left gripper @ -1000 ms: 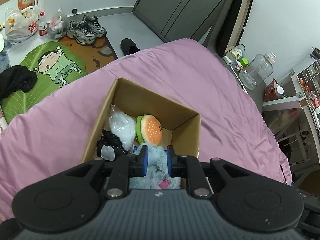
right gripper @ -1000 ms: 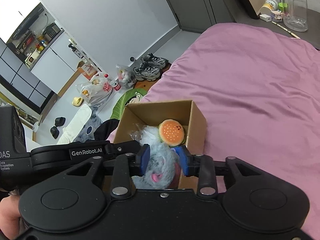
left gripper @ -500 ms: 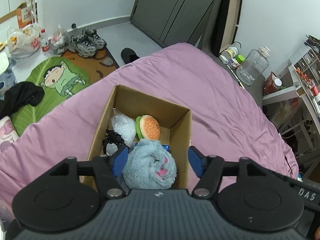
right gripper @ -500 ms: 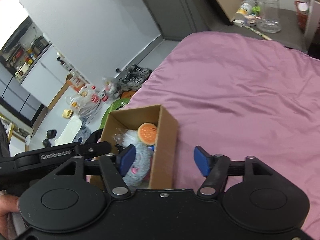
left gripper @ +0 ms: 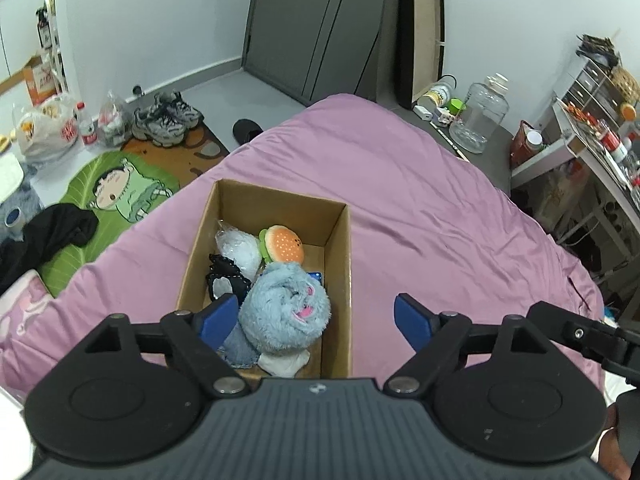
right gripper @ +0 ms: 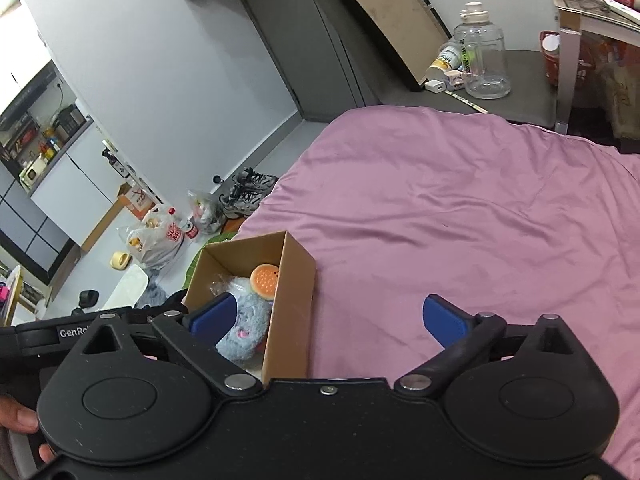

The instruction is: Organize soft objects

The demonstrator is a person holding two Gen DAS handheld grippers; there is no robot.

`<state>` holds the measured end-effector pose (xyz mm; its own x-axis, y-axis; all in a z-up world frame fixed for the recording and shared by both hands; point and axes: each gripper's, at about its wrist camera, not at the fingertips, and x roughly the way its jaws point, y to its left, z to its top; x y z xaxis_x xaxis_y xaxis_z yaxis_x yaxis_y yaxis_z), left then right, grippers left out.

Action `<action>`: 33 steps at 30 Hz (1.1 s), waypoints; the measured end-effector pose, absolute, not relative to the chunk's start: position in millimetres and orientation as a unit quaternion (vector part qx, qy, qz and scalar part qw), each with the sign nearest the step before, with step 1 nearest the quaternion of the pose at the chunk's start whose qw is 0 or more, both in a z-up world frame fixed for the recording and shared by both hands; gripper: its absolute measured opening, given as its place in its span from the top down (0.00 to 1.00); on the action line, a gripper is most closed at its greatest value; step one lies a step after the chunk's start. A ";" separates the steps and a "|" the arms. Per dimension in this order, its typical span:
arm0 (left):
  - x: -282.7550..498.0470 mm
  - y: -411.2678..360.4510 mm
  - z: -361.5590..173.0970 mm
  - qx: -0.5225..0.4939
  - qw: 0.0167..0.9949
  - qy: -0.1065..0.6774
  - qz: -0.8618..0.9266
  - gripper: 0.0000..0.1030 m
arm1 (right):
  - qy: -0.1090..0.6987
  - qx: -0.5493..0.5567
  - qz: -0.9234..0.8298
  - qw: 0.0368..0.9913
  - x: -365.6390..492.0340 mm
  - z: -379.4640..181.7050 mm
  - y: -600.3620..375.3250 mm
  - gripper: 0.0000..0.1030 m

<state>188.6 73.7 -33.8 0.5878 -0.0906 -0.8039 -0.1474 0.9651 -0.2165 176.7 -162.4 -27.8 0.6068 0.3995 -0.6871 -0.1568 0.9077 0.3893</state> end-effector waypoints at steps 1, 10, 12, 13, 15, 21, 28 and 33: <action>186.0 72.6 -32.1 -0.128 0.883 0.452 0.016 0.15 | 0.413 0.148 0.155 0.885 173.4 -27.4 -165.2 0.02; 161.0 57.5 -11.9 -0.102 0.888 0.448 -0.001 0.06 | 0.396 0.152 0.148 0.893 140.8 -13.7 -191.5 0.00; 154.0 54.3 -7.5 -0.097 0.890 0.445 -0.001 0.05 | 0.395 0.157 0.146 0.893 135.4 -11.9 -197.5 0.00; 150.8 54.2 -5.6 -0.096 0.891 0.443 -0.002 0.04 | 0.394 0.157 0.145 0.894 130.6 -10.6 -200.1 0.00; 145.2 52.6 -2.3 -0.092 0.893 0.441 0.000 0.03 | 0.391 0.156 0.143 0.896 122.8 -8.6 -203.1 0.00; 125.3 47.7 7.8 -0.081 0.899 0.430 0.000 0.03 | 0.386 0.168 0.141 0.896 98.7 -2.9 -210.9 0.00; 99.1 42.0 19.0 -0.077 0.905 0.419 -0.005 0.03 | 0.376 0.179 0.146 0.897 76.6 10.8 -212.8 0.00; 82.5 42.0 26.4 -0.072 0.908 0.412 -0.005 0.03 | 0.380 0.172 0.140 0.898 65.4 18.2 -211.8 0.00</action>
